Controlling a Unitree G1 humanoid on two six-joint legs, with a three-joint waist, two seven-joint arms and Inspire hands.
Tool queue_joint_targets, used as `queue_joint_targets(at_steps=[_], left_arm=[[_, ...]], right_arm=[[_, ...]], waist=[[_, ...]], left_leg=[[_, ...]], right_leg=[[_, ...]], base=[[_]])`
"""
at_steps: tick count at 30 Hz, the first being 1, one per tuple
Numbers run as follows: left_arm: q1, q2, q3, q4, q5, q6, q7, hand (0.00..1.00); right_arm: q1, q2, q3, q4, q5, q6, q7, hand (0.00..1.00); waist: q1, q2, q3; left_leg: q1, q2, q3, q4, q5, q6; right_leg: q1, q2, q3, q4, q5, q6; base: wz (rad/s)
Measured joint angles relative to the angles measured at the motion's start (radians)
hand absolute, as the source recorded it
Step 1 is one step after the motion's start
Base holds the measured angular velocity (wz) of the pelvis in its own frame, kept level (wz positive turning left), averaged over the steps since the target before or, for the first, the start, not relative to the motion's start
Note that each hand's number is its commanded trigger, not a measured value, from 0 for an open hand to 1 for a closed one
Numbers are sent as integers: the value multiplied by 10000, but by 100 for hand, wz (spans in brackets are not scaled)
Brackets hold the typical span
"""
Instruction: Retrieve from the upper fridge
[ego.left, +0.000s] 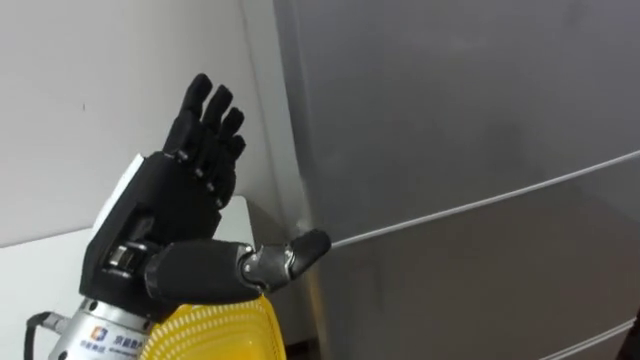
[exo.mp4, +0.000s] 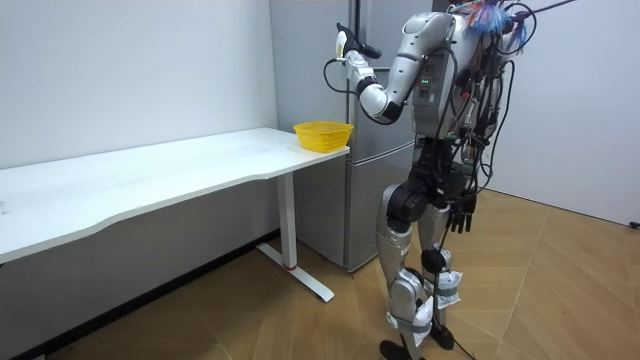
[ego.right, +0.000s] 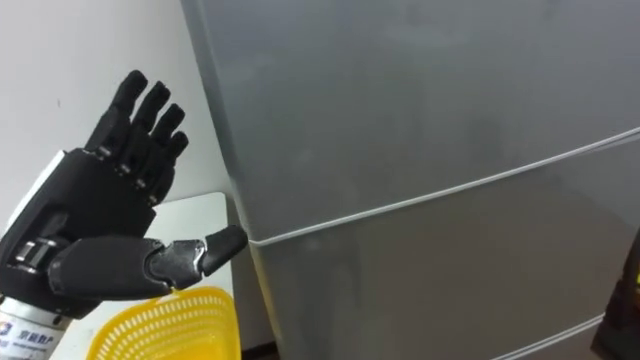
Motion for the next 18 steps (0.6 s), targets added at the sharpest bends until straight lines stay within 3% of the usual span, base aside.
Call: queue_joint_targets(at_steps=[10, 18], left_arm=[[-145, 13, -840, 134, 1, 254, -744, 0], [-145, 49, -1275, 267, 28, 398, -1018, 0]], right_arm=[[-165, -249, 114, 291, -3, 120, 35, 0], [-225, -248, 213, 300, -9, 217, 68, 0]], waist=[[-12, -105, 69], [-38, -135, 53]], left_leg=[[-14, -4, 35, 6, 0, 0], [-37, -3, 34, 1, 0, 0]], right_leg=[[-42, -3, 68, -3, -1, 1], [-68, -4, 58, 17, -1, 1]], base=[[0], [0]])
